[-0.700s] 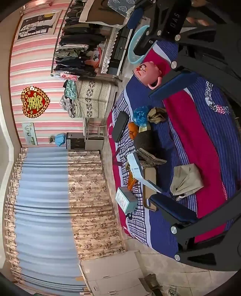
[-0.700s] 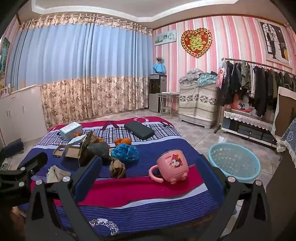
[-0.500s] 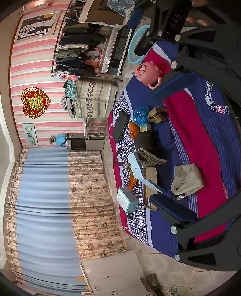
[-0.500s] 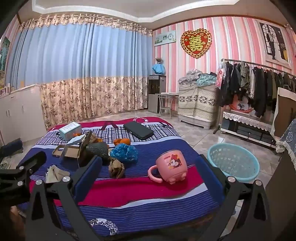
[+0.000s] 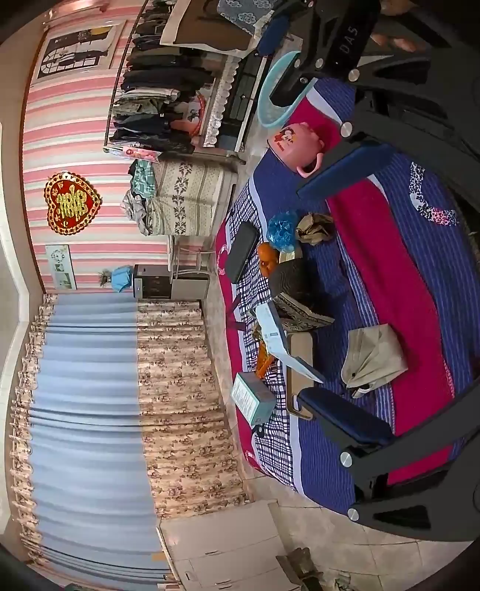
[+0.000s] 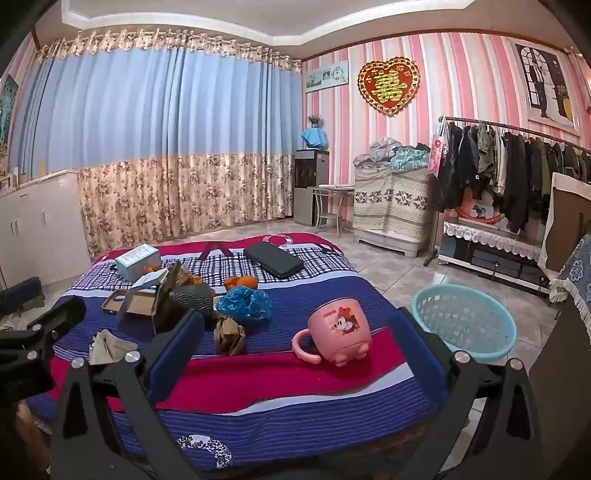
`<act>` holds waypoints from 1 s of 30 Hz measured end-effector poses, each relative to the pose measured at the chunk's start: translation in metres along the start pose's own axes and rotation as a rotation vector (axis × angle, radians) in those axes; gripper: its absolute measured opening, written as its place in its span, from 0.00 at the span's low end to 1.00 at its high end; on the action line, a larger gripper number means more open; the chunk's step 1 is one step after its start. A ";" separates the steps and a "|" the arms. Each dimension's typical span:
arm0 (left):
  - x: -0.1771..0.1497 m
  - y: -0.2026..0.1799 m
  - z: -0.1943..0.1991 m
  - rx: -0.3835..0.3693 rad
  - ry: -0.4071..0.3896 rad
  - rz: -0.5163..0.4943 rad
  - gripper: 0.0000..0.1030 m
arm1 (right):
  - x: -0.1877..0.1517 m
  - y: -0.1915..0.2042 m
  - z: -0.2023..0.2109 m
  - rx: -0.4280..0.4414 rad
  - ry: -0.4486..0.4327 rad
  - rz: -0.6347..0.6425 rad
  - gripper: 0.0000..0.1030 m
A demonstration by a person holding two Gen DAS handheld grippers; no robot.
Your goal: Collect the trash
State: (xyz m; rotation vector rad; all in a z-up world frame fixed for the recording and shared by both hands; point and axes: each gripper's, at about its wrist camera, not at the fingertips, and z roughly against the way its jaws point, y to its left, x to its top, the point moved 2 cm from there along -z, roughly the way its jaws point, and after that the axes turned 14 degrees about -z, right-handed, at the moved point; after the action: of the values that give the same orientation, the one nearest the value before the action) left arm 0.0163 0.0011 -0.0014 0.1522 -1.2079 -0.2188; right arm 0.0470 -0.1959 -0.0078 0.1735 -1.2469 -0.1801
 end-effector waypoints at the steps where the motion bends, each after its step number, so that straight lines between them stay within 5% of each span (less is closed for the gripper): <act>1: 0.000 0.000 0.000 -0.001 0.000 0.000 0.95 | 0.000 0.000 0.000 -0.001 0.000 0.000 0.96; 30: 0.002 0.003 0.001 -0.006 0.004 0.003 0.95 | 0.001 -0.003 0.002 -0.002 -0.017 -0.013 0.96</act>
State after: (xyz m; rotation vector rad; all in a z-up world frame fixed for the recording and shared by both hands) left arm 0.0162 0.0033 0.0009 0.1452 -1.2028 -0.2192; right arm 0.0448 -0.1989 -0.0072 0.1784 -1.2630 -0.1943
